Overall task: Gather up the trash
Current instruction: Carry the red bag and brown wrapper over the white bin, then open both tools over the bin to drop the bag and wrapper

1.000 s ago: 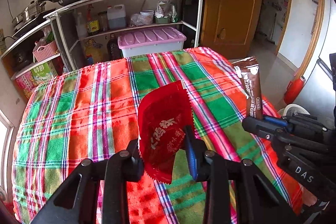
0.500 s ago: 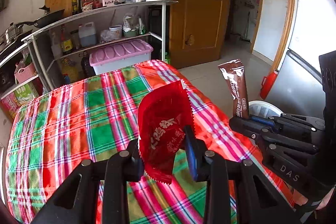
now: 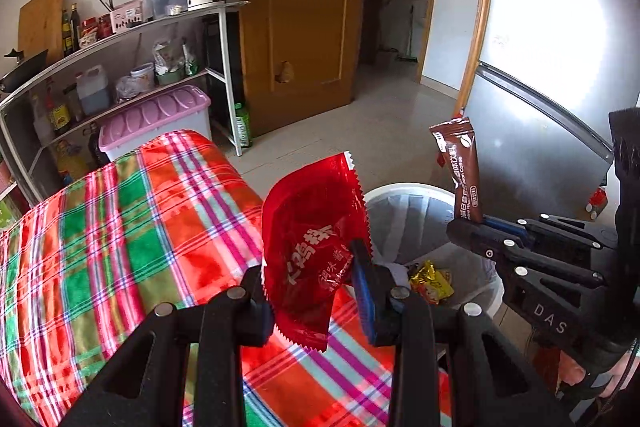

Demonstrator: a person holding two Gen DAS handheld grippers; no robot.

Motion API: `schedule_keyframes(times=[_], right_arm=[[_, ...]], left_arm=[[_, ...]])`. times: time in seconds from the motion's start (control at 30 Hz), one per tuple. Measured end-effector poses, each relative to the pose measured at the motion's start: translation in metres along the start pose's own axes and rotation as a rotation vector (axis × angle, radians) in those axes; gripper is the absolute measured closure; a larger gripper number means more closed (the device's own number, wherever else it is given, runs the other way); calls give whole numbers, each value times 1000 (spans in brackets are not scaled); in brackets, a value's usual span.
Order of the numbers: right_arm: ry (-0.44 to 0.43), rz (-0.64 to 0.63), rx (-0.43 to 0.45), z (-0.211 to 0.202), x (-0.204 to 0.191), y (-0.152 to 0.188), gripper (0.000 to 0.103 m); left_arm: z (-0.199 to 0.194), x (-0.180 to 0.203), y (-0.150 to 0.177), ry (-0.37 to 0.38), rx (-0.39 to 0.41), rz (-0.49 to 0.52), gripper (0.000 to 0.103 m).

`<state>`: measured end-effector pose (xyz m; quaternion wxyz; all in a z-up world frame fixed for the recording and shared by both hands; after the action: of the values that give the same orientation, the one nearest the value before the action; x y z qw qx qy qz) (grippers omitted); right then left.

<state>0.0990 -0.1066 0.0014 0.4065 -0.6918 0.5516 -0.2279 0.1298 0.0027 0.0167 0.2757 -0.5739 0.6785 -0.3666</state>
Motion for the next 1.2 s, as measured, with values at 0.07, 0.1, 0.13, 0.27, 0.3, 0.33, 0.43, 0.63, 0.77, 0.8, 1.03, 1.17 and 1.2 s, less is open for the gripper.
schedule_keyframes(times=[0.07, 0.1, 0.13, 0.27, 0.3, 0.33, 0.43, 0.63, 0.77, 0.8, 1.03, 1.17, 1.2], right_arm=[[33, 11, -10, -4, 17, 4, 95], [49, 19, -14, -5, 26, 7, 95], [62, 29, -23, -6, 35, 10, 95], [114, 60, -62, -2, 66, 25, 95], [121, 73, -71, -1, 74, 28, 95], [130, 81, -80, 0, 80, 32, 95], [148, 93, -115, 6, 98, 43, 95], [177, 88, -198, 23, 117, 64, 95], [190, 89, -217, 28, 124, 72, 95], [186, 93, -220, 29, 124, 73, 95], [205, 120, -219, 33, 130, 77, 64], [205, 128, -209, 33, 129, 77, 58], [209, 130, -205, 33, 129, 76, 58]], left_arm=[[11, 13, 1, 21, -21, 12, 69], [17, 19, 2, 31, -34, 11, 69], [21, 26, 3, 44, -44, 12, 69], [41, 49, 9, 77, -85, 29, 69], [46, 53, 10, 79, -92, 34, 69], [50, 58, 11, 78, -99, 37, 69], [62, 66, 14, 80, -125, 38, 68], [83, 80, 22, 81, -167, 65, 68], [88, 88, 27, 77, -179, 79, 68], [89, 89, 28, 82, -185, 73, 68], [93, 86, 30, 74, -191, 56, 54], [91, 84, 30, 71, -190, 44, 50], [90, 84, 29, 75, -188, 43, 50]])
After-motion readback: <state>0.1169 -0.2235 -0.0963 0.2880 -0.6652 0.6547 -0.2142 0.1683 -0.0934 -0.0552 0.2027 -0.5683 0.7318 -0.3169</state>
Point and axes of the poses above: each gripper's, at about its wrist camera, not at the fingertips, and z roughly the way its jaws point, x to its right, y to its underside, the point moved 4 cm from there along z, roughly the way its jaws point, and after that the axes turned 7 degrees about x, right-handed, at the moved point
